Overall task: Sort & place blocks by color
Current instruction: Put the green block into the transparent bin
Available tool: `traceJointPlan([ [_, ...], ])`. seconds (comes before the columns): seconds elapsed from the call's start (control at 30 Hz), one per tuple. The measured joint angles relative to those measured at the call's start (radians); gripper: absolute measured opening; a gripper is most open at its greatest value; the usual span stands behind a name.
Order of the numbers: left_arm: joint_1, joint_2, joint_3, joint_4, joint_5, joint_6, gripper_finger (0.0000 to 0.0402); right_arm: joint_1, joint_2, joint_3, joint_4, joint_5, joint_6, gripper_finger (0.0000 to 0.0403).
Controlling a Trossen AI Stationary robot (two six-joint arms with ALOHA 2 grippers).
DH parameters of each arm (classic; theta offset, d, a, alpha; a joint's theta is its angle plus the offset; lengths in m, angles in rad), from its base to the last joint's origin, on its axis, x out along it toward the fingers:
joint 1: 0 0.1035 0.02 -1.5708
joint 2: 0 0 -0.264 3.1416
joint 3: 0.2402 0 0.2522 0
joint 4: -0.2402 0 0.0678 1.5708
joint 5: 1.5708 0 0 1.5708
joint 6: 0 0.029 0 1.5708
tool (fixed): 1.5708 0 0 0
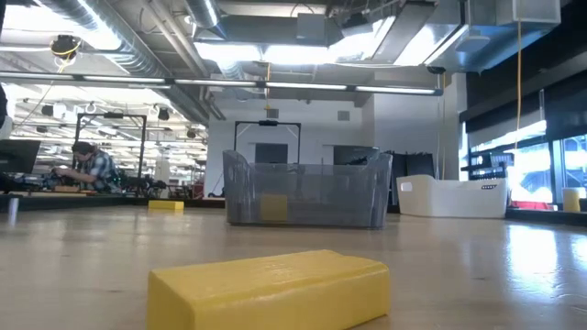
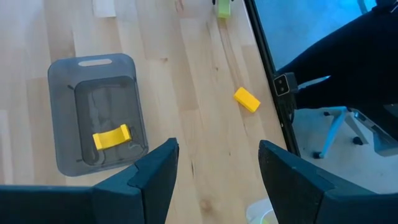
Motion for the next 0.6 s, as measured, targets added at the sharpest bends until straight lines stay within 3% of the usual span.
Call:
traceJointPlan([
  [0.6,0.000,0.000,0.000,0.006,-0.013,-0.001,0.0214,0.001,0.061,0.003,0.038,0.026,0.080,0.0229],
])
